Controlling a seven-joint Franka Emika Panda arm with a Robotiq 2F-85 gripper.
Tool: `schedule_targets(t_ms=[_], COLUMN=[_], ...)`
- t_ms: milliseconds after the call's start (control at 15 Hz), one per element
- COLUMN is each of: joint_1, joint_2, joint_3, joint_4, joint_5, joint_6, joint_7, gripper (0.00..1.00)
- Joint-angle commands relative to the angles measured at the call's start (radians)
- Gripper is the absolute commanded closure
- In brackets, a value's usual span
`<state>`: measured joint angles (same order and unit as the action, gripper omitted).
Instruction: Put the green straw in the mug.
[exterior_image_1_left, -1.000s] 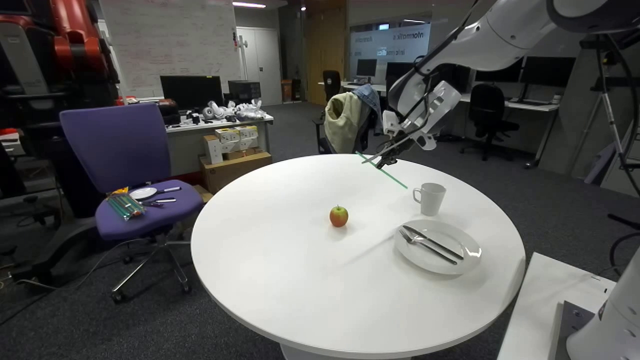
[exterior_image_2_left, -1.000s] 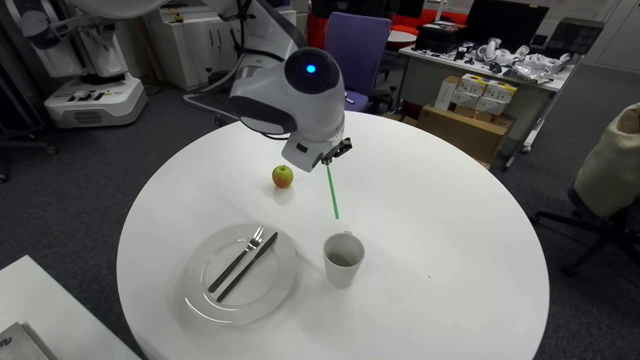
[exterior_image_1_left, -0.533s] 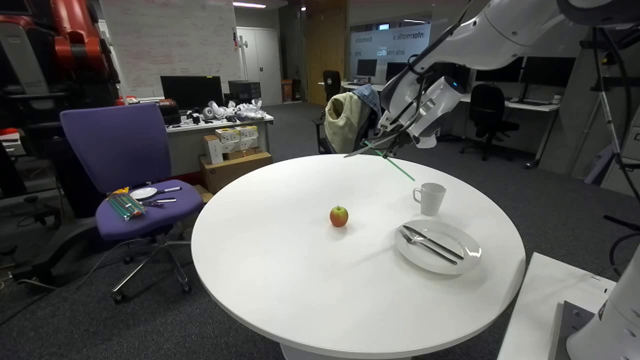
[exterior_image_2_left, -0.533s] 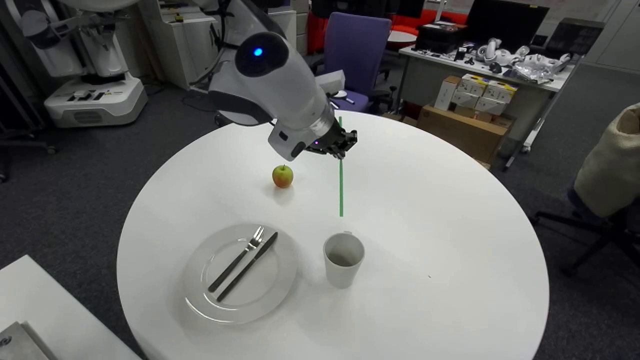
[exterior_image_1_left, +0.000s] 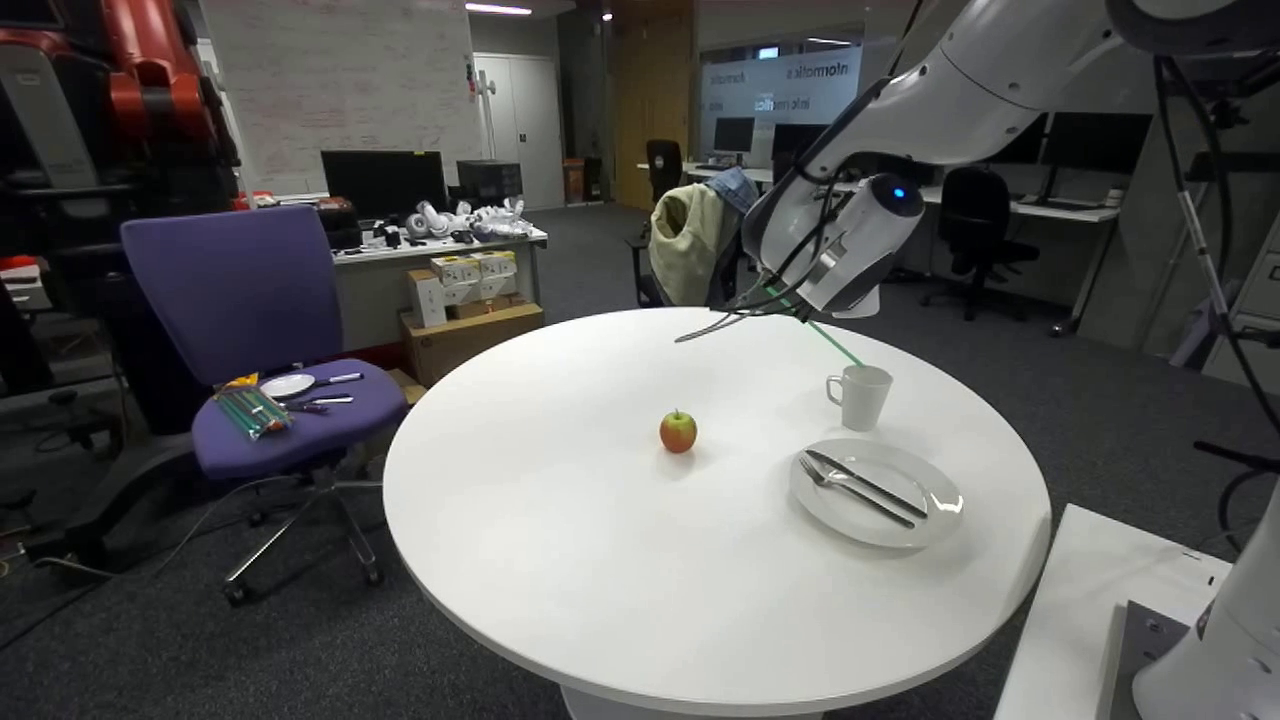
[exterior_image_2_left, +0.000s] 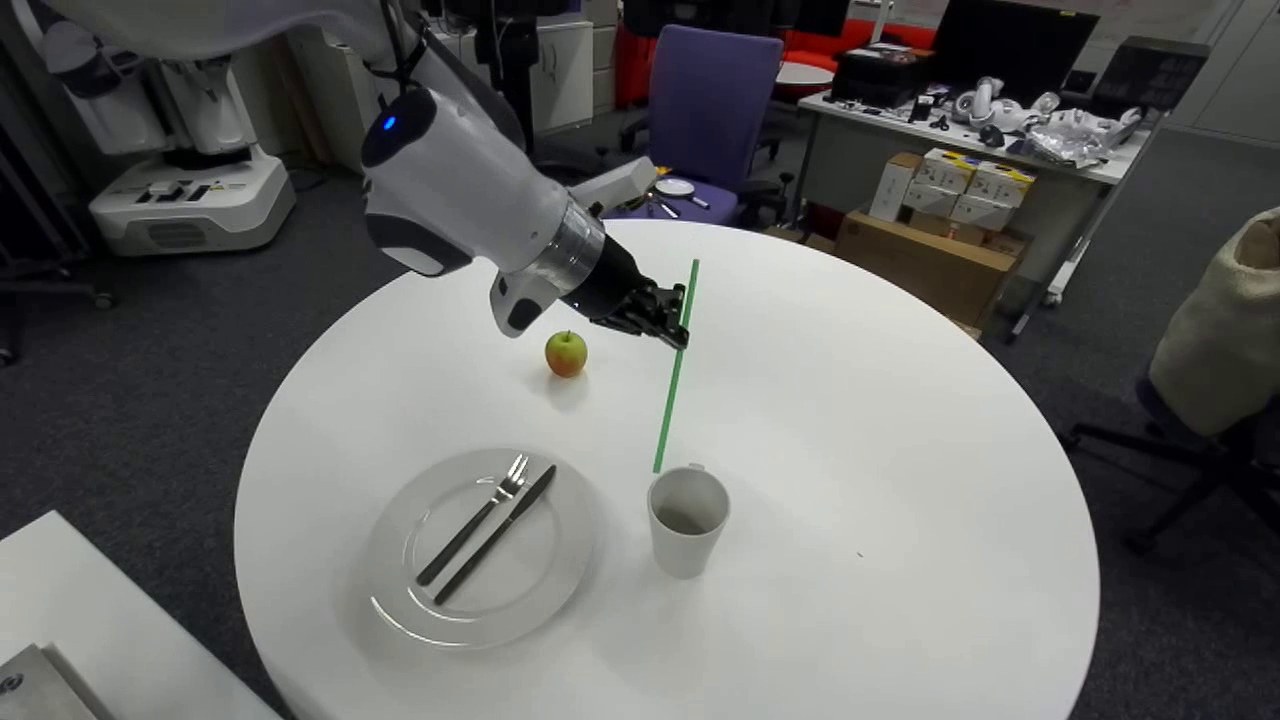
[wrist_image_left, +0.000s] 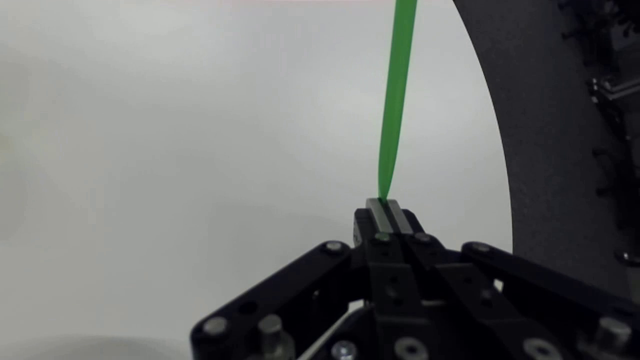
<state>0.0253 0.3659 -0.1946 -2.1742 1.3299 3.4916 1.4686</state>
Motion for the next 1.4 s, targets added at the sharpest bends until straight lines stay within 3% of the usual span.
schedule_targets(t_ms=[0,267,400,467,600,800,1067,1133,1267,1333], joint_1=[0.212,0.499,0.620,0.645,0.739,0.787,0.861,0.719,0.652,0.733], joint_2=[0.045,0.153,0.216,0.190,0.241,0.218,0.170,0.054,0.014,0.043], joint_3=[-0.280,-0.601,-0.714,-0.702,-0.758,-0.740,-0.763,-0.584,-0.494,-0.592], joint_4=[0.066,0.077,0.064,0.049,0.058,0.060,0.077,0.115,0.135,0.107], joint_5=[0.160,0.300,0.376,0.369,0.378,0.340,0.165,0.124,0.037,-0.072], joint_6=[-0.013,-0.037,-0.038,-0.038,-0.038,-0.038,-0.116,-0.011,-0.003,-0.084], joint_7=[-0.022,0.019,0.016,-0.015,-0.014,-0.037,-0.045,-0.151,-0.200,-0.097], gripper=[1.00,1.00,1.00,1.00,1.00,1.00,1.00,1.00,1.00,1.00])
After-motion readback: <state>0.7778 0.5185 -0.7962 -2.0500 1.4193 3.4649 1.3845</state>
